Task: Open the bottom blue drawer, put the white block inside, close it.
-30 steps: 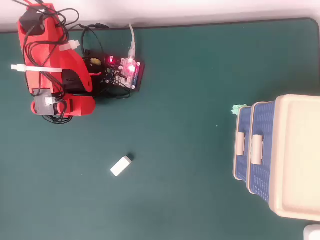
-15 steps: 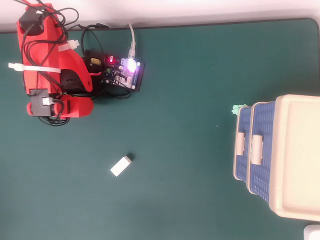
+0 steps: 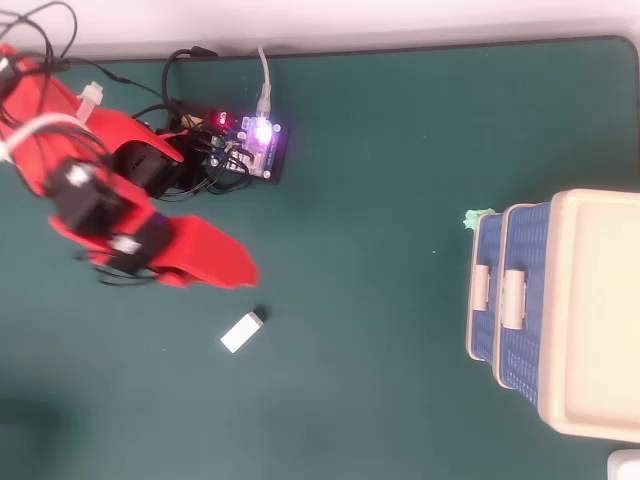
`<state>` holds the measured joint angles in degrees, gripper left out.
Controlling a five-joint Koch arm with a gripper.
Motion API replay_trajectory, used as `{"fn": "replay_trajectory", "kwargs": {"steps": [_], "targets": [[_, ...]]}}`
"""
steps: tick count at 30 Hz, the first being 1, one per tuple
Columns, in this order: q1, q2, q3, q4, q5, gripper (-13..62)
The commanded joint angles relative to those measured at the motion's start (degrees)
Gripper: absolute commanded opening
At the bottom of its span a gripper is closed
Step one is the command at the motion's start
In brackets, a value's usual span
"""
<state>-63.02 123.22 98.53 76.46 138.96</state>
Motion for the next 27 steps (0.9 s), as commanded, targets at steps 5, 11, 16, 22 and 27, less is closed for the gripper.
{"fn": "replay_trajectory", "kwargs": {"steps": [5, 11, 16, 22, 27], "targets": [[-12.9, -18.3, 6.8, -51.0, 23.2, 33.8], [-18.1, -33.2, 19.7, -99.5, 23.6, 33.8], [-19.6, -54.2, 18.5, -133.0, 24.4, 33.7], [-21.0, -73.9, 2.2, -147.7, 30.9, 33.7], [-22.5, -78.7, -11.3, -146.0, 31.2, 32.6]]}}
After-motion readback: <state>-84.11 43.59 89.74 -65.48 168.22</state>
